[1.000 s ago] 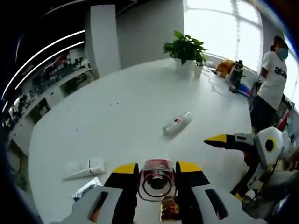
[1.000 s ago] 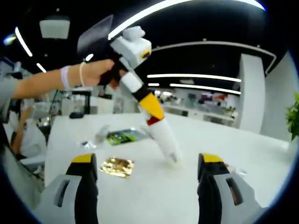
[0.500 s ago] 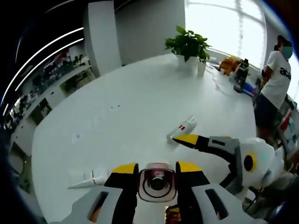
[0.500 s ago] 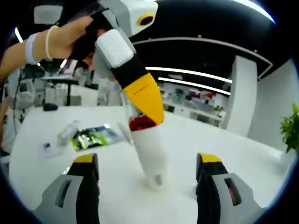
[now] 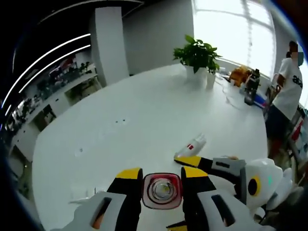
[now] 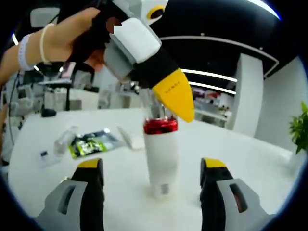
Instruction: Arrange the skincare products in the storage area until every visible bottle or jar stands upright without overlapping.
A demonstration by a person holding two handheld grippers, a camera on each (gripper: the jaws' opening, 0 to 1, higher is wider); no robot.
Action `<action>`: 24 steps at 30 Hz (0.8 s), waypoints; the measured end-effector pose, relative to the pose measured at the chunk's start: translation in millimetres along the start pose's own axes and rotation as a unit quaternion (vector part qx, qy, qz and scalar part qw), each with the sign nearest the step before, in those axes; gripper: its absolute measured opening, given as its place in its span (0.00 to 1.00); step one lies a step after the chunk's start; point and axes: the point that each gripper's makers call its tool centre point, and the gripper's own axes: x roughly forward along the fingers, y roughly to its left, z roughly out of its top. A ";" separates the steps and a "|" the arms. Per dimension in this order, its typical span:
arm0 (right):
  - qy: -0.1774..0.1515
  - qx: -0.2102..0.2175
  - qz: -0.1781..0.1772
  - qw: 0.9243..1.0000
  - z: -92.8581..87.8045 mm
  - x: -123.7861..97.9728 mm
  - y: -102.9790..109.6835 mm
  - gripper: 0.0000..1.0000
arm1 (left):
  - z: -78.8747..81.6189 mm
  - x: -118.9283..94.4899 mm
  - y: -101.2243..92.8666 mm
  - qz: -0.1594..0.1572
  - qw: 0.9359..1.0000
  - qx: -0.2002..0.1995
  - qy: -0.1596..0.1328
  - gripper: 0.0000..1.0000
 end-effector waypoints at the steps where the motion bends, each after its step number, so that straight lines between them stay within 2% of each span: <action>1: 0.000 0.000 -0.001 1.000 0.1 0.0 -0.4 0.81 | 1.8 1.0 -0.1 0.001 1.000 -0.001 -0.005 0.31; 11: 0.003 0.014 -0.002 1.000 -5.7 2.9 -6.4 0.79 | 18.7 11.4 -1.7 0.007 0.999 -0.006 -0.035 0.31; 16: -0.001 0.045 0.003 0.999 -7.8 3.9 -7.0 0.78 | 25.2 16.8 -2.2 0.012 0.999 -0.012 -0.051 0.31; 24: 0.004 0.046 0.000 0.999 -10.5 6.2 -7.9 0.77 | 34.0 24.3 -4.0 0.017 0.998 -0.016 -0.063 0.31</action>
